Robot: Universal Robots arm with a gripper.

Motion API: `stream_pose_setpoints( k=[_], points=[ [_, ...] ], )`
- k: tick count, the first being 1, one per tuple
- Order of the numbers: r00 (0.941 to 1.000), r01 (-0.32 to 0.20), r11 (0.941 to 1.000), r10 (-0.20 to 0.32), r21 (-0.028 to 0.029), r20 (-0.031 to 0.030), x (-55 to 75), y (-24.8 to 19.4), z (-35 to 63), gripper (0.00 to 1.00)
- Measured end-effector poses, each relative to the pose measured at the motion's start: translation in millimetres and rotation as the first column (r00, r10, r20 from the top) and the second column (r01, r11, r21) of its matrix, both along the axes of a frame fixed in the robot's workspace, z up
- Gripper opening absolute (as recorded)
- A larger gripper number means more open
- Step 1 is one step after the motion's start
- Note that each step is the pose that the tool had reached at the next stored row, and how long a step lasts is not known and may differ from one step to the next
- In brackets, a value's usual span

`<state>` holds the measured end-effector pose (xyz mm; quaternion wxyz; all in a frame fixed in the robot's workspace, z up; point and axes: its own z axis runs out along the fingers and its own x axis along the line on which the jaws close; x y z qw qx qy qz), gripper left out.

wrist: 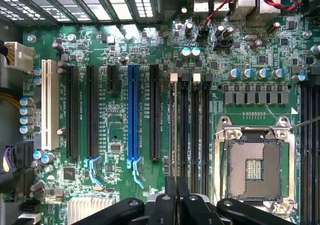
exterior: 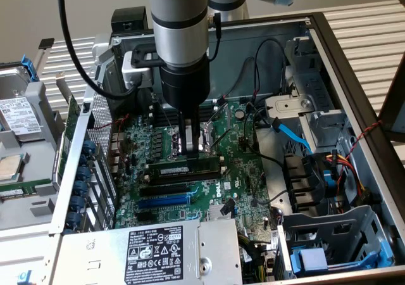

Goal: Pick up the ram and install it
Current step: 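Insert the ram into the slot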

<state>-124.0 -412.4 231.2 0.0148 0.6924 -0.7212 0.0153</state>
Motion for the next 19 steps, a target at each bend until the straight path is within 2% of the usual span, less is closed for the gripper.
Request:
stream_pose_setpoints(
  k=[12, 13, 14, 15, 16, 19],
  points=[
    [1.0000, 0.001, 1.0000, -0.001, -0.0001, 0.0015, -1.2, 0.0, -1.6, 0.12],
    [1.0000, 0.001, 1.0000, -0.001, -0.0001, 0.0017, -1.2, 0.0, -1.8, 0.14],
    [1.0000, 0.001, 1.0000, -0.001, -0.0001, 0.0018, -1.2, 0.0, -1.8, 0.20],
    [1.0000, 0.001, 1.0000, -0.001, 0.0000, 0.0018, -1.2, 0.0, -1.8, 0.20],
    [1.0000, 0.001, 1.0000, -0.001, 0.0000, 0.0019, -1.3, 0.0, -1.8, 0.27],
    [1.0000, 0.001, 1.0000, -0.001, 0.0001, 0.0019, -1.4, 0.0, -0.8, 0.27]
  ],
)
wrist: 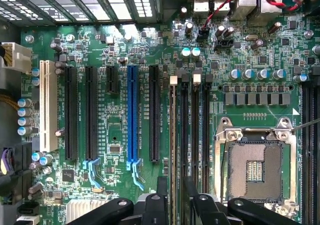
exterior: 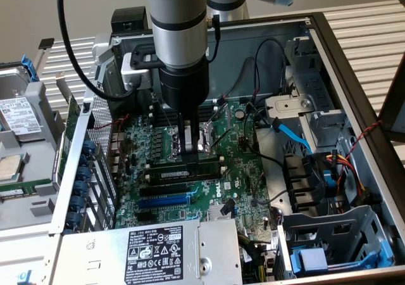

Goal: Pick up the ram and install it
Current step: 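Insert the ram into the slot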

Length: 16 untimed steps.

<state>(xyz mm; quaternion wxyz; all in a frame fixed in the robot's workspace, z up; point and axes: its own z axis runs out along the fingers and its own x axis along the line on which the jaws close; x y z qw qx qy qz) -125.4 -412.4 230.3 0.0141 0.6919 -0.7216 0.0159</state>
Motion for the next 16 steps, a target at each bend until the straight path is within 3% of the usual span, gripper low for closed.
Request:
stream_pose_setpoints(
  k=[16],
  points=[
    [1.0000, 0.000, 1.0000, 0.000, -0.0002, -0.0001, -1.8, 0.0, 5.4, 0.27]
  ],
)
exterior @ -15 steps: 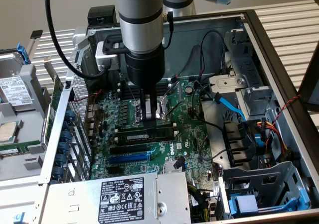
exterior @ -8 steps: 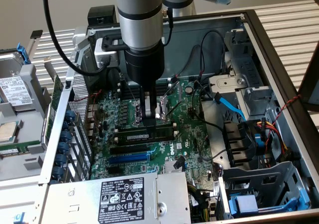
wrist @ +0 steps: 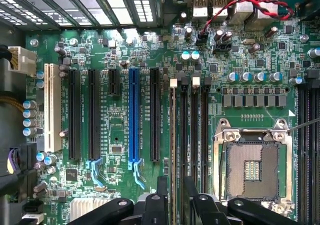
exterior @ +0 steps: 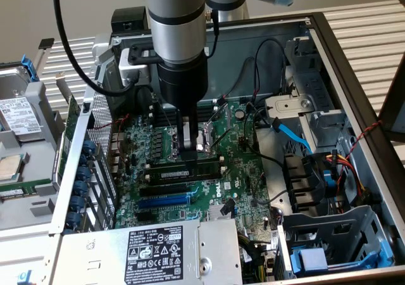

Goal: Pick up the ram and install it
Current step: 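Press down the ram until it locks into place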

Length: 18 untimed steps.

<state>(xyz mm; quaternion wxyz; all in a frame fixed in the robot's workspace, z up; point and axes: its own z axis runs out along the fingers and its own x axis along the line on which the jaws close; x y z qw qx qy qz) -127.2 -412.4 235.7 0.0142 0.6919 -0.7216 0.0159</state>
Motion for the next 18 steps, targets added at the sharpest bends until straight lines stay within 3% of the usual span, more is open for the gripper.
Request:
stream_pose_setpoints(
  k=[18],
  points=[
    [1.0000, 0.000, 1.0000, 0.000, 0.0002, 0.0001, -5.0, 0.0, 1.5, 0.27]
  ],
)
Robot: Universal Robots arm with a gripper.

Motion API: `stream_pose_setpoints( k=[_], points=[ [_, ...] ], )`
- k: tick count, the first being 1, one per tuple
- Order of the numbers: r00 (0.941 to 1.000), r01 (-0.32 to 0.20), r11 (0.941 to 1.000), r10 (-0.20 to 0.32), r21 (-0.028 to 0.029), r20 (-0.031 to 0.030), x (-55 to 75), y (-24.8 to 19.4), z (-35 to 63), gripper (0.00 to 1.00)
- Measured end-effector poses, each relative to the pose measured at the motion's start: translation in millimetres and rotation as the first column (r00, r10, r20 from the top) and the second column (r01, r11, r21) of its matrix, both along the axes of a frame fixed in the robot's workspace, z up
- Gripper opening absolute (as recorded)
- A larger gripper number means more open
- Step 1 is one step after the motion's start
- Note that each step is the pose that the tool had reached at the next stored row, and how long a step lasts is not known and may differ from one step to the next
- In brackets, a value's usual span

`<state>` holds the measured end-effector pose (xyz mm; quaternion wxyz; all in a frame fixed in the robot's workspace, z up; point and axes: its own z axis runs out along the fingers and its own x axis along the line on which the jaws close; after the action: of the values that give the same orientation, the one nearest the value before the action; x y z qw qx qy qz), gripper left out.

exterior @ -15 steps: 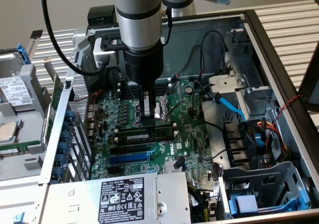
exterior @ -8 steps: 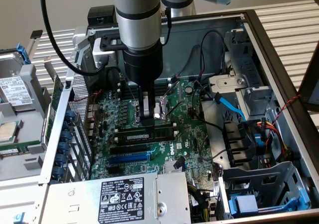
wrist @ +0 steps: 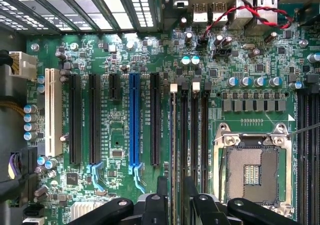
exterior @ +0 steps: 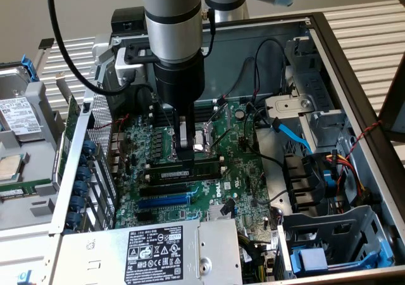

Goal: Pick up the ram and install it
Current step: 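Press down the ram until it locks into place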

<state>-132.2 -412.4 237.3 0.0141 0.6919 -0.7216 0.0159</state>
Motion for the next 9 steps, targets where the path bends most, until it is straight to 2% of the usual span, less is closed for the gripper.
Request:
stream_pose_setpoints(
  k=[4, 5, 6, 7, 8, 9],
  points=[
    [1.0000, 0.000, 1.0000, 0.000, 0.0000, -0.0001, -3.8, 0.0, 0.3, 0.27],
    [1.0000, 0.000, 1.0000, 0.000, 0.0000, -0.0001, -5.0, 0.0, 0.3, 0.25],
    [1.0000, 0.000, 1.0000, 0.000, 0.0000, -0.0001, -6.1, 0.0, 0.3, 0.18],
    [1.0000, 0.000, 1.0000, 0.000, 0.0000, -0.0001, -6.6, 0.1, 0.3, 0.18],
    [1.0000, 0.000, 1.0000, 0.000, 0.0000, -0.0001, -6.6, 0.1, 0.3, 0.12],
    [1.0000, 0.000, 1.0000, 0.000, -0.0001, 0.0000, -6.7, 0.1, 0.3, 0.11]
  ],
)
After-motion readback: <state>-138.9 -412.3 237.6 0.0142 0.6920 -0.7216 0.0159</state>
